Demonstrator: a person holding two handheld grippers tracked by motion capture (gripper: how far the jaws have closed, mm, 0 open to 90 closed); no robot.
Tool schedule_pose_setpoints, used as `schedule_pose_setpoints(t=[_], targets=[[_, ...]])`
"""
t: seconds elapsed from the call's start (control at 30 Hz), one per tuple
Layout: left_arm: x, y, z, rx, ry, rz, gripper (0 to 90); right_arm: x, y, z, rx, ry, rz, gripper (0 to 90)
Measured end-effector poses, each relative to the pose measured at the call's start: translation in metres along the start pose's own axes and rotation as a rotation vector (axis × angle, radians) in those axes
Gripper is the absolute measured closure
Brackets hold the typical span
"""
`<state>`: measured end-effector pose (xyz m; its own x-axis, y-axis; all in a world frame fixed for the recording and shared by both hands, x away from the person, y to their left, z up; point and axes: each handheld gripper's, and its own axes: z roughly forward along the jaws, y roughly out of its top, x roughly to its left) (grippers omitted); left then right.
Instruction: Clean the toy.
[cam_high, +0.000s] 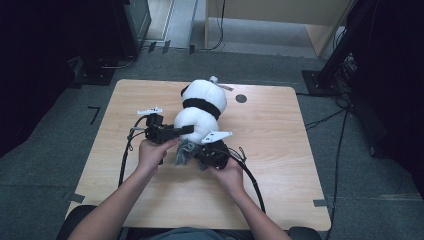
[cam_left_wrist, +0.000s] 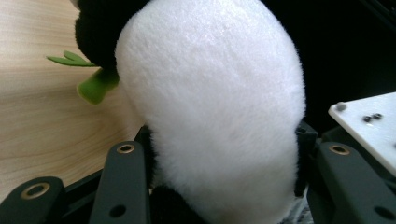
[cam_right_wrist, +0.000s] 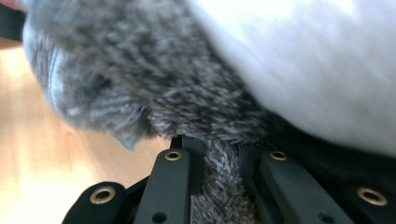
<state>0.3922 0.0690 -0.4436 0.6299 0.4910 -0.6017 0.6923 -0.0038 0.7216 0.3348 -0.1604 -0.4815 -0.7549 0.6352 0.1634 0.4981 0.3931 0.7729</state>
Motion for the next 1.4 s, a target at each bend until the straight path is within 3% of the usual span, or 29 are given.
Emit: schedule_pose_setpoints(t=[0.33,0.43,0.6,0.8,1.0,1.1,1.23,1.4], targets=[[0.002,0.001,-0.004,0.007,-0.040,-0.009,48.8,-0.031,-0.006,-0.011,0.026,-0.064,0.096,80.0],[0.002,0.002,-0.005,0.008,-0.027,0.008,48.5,-0.038,-0.006,-0.014,0.035,-0.087,0.117,79.9],[0.006,0.002,-0.007,0.020,-0.028,0.001,48.3,-0.051,-0.007,-0.022,0.049,-0.126,0.175,79.8],[0.008,0.003,-0.009,0.020,-0.015,0.006,48.2,-0.068,-0.008,-0.039,0.022,-0.160,0.265,79.8],[0.009,0.003,-0.009,0.039,0.033,0.043,47.9,-0.085,-0.009,-0.064,-0.067,-0.174,0.348,79.7],[0.008,0.003,-0.007,0.054,0.062,0.059,47.9,-0.085,-0.004,-0.079,-0.152,-0.163,0.363,79.4],[0.006,0.000,-0.001,0.070,0.078,0.073,47.8,-0.077,0.007,-0.091,-0.190,-0.137,0.336,79.3],[0.002,-0.003,0.005,0.086,0.087,0.094,47.7,-0.059,0.020,-0.091,-0.200,-0.087,0.289,79.2]])
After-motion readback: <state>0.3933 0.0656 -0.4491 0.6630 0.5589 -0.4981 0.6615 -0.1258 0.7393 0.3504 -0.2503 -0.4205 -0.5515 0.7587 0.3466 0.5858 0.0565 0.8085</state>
